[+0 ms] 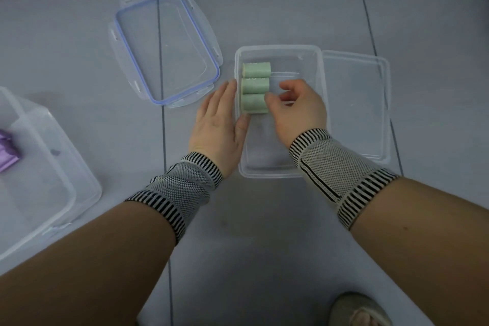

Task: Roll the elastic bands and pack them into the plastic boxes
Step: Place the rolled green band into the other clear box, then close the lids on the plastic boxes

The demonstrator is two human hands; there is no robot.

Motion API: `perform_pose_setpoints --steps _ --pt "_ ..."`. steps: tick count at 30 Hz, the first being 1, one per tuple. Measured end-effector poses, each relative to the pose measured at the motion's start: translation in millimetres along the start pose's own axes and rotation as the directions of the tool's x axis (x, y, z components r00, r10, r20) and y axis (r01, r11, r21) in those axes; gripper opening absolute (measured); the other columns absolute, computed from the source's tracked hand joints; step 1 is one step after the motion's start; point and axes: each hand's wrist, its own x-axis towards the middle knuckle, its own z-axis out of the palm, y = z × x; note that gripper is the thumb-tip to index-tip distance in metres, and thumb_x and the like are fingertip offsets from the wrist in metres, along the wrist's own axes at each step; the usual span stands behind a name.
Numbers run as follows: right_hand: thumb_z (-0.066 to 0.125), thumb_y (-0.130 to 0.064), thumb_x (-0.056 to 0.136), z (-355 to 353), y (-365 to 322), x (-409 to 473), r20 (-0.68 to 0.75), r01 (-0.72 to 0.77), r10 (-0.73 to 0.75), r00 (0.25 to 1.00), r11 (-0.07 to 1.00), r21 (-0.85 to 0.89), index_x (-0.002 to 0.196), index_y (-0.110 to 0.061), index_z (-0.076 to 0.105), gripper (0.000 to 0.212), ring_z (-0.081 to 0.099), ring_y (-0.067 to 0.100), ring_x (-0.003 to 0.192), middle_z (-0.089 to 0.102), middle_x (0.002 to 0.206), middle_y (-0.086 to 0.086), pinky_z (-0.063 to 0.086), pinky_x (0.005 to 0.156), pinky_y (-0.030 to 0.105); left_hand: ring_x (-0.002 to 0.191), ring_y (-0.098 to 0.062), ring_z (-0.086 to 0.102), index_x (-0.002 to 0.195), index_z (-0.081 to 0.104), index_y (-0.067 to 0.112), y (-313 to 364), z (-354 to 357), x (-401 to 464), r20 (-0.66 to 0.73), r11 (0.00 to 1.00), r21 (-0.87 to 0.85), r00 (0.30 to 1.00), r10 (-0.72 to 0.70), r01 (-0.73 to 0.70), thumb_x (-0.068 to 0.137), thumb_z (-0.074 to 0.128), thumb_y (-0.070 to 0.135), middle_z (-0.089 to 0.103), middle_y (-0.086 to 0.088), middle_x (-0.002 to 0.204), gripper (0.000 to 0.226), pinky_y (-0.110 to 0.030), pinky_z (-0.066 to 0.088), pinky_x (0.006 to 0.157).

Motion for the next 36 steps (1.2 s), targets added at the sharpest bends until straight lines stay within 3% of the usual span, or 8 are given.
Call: perform_pose_setpoints --steps 7,10,13,20,24,29,33,36 --pt "0.066 -0.034 0.084 -88.5 -1.4 -7.6 -0.127 0.068 -0.072 0.989 0.997 -0.035 0.117 -0.022 0.059 0.036 0.059 0.010 0.083 0.062 0.104 -0.006 0.049 0.084 0.027 0.137 -0.032 0.029 0.144 0.032 0.008 85.6 -15.2 9.1 0.104 0.961 0.131 0.968 0.229 -0.242 0.088 0.032 0.039 0.031 -0.010 0.151 0.064 -0.043 0.023 0.114" --pt "0.065 -0.034 0.084 -120.0 29.0 -4.6 -0.210 -0.022 0.015 0.977 0.999 -0.031 0.120 -0.020 0.058 0.039 0.061 0.014 0.092 0.062 0.108 -0.003 0.049 0.088 0.031 0.144 -0.023 0.010 0.149 0.016 0.013 125.3 2.5 13.8 0.236 0.927 0.236 0.942 0.237 -0.292 0.093 0.040 0.028 0.010 -0.003 0.158 0.062 -0.040 0.015 0.117" --pt "0.063 -0.033 0.086 -137.5 69.5 -3.6 -0.195 -0.143 0.128 0.972 0.988 -0.063 0.127 -0.016 0.054 0.045 0.059 0.019 0.104 0.061 0.119 0.002 0.046 0.093 0.033 0.145 -0.017 -0.003 0.150 0.003 0.015 160.8 29.4 18.4 0.343 0.933 0.232 0.921 0.185 -0.274 0.095 0.040 0.018 -0.007 0.002 0.159 0.066 -0.035 0.007 0.118" --pt "0.058 -0.022 0.089 -148.0 139.8 4.2 -0.084 -0.281 0.274 0.958 0.956 -0.081 0.131 -0.013 0.051 0.043 0.059 0.024 0.111 0.062 0.124 0.006 0.042 0.094 0.028 0.146 -0.019 -0.003 0.150 -0.003 0.019 190.4 103.7 31.6 0.509 0.967 0.210 0.861 0.016 -0.142 0.091 0.043 0.002 -0.011 0.000 0.158 0.077 -0.034 0.011 0.118" --pt "0.054 -0.013 0.089 -148.8 153.0 14.8 -0.070 -0.274 0.272 0.960 0.961 -0.030 0.129 -0.015 0.052 0.040 0.059 0.021 0.110 0.064 0.121 0.005 0.039 0.088 0.020 0.146 -0.019 -0.003 0.149 -0.009 0.019 194.0 125.7 33.1 0.588 0.963 0.238 0.808 -0.040 -0.125 0.092 0.041 0.005 -0.009 0.002 0.158 0.077 -0.034 0.010 0.118" --pt "0.051 -0.007 0.089 -145.0 154.7 20.3 -0.028 -0.245 0.247 0.968 0.967 0.075 0.129 -0.015 0.053 0.041 0.060 0.019 0.110 0.064 0.121 0.004 0.044 0.095 0.024 0.146 -0.024 -0.004 0.149 -0.009 0.022 187.6 135.8 26.8 0.624 0.955 0.239 0.781 -0.013 -0.175 0.094 0.039 0.007 -0.008 0.006 0.158 0.075 -0.035 0.009 0.117" --pt "0.048 0.000 0.089 -152.7 147.7 19.6 -0.007 -0.249 0.258 0.966 0.941 0.228 0.130 -0.013 0.053 0.044 0.057 0.010 0.104 0.062 0.119 0.002 0.041 0.086 0.013 0.146 -0.025 -0.005 0.149 -0.009 0.023 188.9 136.3 25.5 0.611 0.955 0.216 0.791 0.030 -0.203 0.097 0.038 0.016 -0.003 0.009 0.158 0.071 -0.034 0.003 0.117" --pt "0.050 -0.002 0.091 -158.0 132.8 16.6 -0.070 -0.177 0.205 0.976 0.941 0.288 0.131 -0.012 0.053 0.041 0.056 0.007 0.102 0.060 0.113 0.000 0.039 0.086 0.009 0.146 -0.024 -0.001 0.149 -0.008 0.025 192.8 126.5 26.9 0.537 0.981 0.145 0.843 0.031 -0.129 0.096 0.042 0.035 0.003 0.008 0.158 0.074 -0.035 0.008 0.119"
